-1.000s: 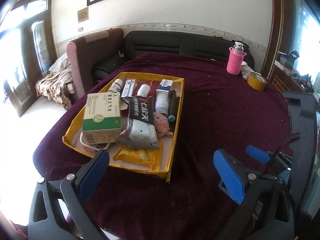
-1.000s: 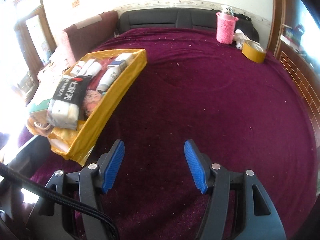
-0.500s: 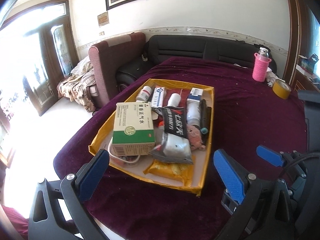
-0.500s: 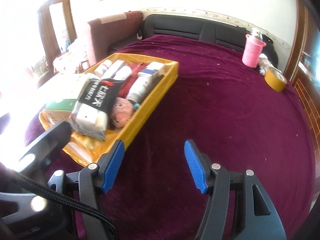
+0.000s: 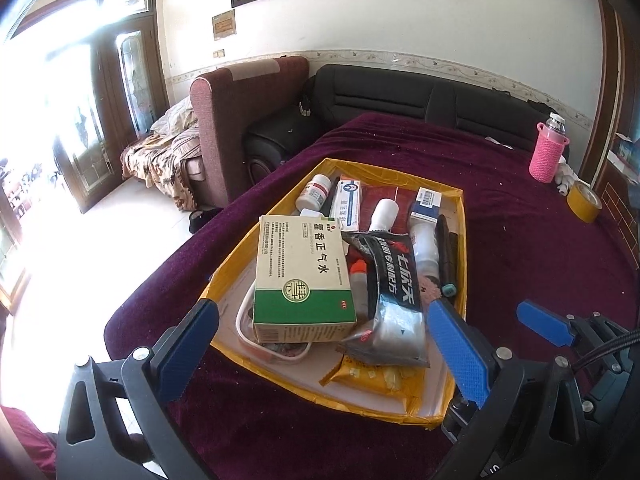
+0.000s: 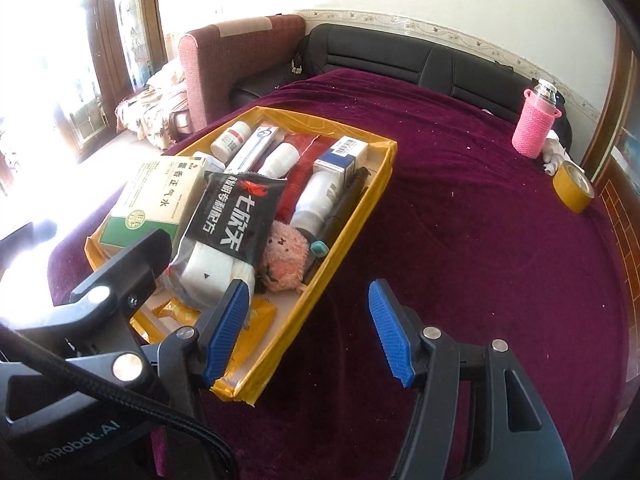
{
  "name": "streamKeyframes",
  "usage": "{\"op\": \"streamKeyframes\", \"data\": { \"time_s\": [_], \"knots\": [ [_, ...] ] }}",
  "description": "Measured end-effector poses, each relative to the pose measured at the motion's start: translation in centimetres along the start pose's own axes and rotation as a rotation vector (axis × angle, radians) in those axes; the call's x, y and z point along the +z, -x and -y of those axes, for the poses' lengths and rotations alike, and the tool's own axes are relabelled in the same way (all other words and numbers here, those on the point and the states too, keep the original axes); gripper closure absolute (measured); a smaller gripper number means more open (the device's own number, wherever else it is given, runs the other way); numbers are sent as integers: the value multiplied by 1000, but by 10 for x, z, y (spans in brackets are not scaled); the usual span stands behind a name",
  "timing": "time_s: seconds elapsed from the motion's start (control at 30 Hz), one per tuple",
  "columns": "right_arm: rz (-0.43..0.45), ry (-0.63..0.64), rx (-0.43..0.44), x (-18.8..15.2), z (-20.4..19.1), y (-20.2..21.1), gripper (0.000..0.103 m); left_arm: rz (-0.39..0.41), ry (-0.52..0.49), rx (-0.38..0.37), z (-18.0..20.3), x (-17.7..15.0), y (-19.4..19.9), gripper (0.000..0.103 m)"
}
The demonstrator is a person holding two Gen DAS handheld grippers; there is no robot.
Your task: Organize objects
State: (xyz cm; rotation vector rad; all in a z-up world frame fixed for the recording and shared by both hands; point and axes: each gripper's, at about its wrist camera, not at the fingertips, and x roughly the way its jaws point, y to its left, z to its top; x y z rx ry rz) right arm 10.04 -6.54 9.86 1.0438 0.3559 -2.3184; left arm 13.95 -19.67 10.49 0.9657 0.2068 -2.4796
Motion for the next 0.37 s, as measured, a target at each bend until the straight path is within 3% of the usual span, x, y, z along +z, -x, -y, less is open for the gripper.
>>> {"op": "streamKeyframes", "data": {
  "time_s": [0.37],
  "knots": [
    [2,10,-3,0,4,1,41,13,-5,-9,7,0,0,1]
  ]
}}
